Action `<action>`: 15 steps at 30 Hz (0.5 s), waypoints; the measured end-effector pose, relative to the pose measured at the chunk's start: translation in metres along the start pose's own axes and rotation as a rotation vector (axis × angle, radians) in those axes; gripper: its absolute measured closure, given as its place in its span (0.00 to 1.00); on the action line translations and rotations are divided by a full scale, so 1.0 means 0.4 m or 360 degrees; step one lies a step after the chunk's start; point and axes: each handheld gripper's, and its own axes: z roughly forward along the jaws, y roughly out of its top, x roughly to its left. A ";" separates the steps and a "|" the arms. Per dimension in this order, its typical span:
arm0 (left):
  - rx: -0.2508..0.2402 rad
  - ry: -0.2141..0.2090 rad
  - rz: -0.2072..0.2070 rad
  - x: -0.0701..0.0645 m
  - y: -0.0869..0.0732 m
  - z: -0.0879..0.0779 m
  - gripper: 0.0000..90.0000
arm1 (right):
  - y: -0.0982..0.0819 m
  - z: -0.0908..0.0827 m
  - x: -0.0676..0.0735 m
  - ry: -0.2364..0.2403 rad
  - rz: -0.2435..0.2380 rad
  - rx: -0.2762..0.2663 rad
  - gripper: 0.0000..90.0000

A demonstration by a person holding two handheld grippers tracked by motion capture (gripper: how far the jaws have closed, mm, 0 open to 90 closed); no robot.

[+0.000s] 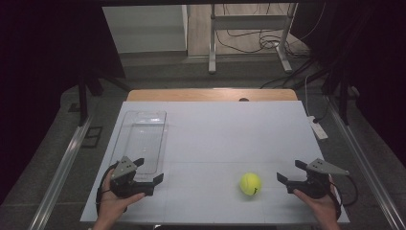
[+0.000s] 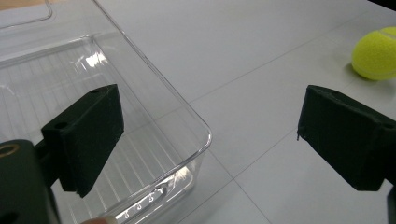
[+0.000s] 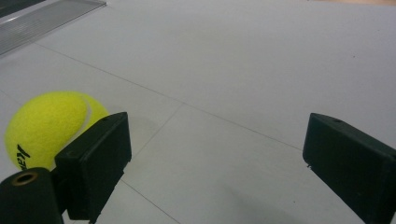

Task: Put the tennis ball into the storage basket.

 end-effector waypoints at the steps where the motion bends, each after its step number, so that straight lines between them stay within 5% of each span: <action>1: -0.0001 -0.0001 0.0002 -0.001 0.002 0.000 0.09 | 0.000 0.000 0.000 0.0000 0.0000 0.0000 0.09; 15: 0.0004 -0.0027 0.0011 -0.010 0.018 0.005 0.09 | -0.002 0.003 -0.001 0.0005 -0.0007 0.0014 0.09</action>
